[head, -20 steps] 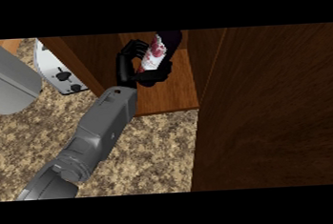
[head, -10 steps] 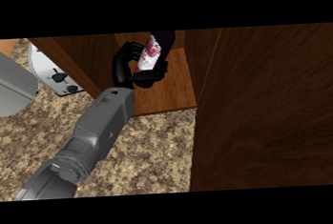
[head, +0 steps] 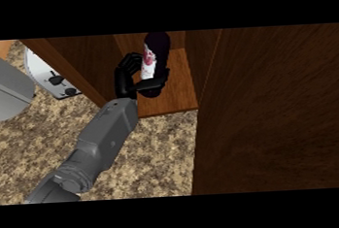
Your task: Pick up the wine, place it into the cabinet and close the cabinet
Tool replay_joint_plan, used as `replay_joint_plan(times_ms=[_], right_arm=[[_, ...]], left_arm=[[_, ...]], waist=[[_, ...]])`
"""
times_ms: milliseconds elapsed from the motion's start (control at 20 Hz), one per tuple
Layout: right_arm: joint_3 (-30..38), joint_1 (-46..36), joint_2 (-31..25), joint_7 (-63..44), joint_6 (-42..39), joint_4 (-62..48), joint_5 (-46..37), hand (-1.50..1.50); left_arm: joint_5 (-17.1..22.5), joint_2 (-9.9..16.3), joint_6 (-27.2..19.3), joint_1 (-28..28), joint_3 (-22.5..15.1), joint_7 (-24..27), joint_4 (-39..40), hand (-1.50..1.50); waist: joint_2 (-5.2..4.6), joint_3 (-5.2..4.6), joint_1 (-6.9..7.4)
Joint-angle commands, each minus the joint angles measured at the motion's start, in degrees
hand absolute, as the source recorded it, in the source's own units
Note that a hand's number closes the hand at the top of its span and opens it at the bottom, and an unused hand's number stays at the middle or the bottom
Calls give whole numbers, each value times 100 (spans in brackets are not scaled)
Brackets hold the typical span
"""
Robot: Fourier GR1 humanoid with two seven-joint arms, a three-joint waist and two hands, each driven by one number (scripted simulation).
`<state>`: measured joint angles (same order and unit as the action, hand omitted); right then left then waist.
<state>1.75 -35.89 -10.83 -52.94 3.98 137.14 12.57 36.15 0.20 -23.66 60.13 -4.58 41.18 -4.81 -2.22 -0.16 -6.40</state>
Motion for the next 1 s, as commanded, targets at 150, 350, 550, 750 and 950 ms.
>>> replay_joint_plan(times_ms=[150, 350, 550, 750, 950], right_arm=[[-79, 94, 69, -80, 4, 266, 163, -150], [-88, -35, 143, -55, 63, 188, 235, -150], [-146, -257, 110, -42, -20, -45, 315, -150], [-108, -159, 132, 155, -96, -127, 279, -150], [-195, -126, 275, 40, 71, -10, 283, -150]], left_arm=[[188, -19, 406, -430, 94, 264, -26, 150], [320, -20, 639, -645, 65, 269, -32, 150], [419, -20, 736, -767, -44, 232, -66, 150], [404, -20, 891, -1159, -228, 391, -57, 150], [506, -20, 546, -1055, -259, 384, -93, 150]], waist=[[28, -1, -83], [23, -8, -197], [-1, -18, -367], [-1, -16, -325], [1, -20, -412]])
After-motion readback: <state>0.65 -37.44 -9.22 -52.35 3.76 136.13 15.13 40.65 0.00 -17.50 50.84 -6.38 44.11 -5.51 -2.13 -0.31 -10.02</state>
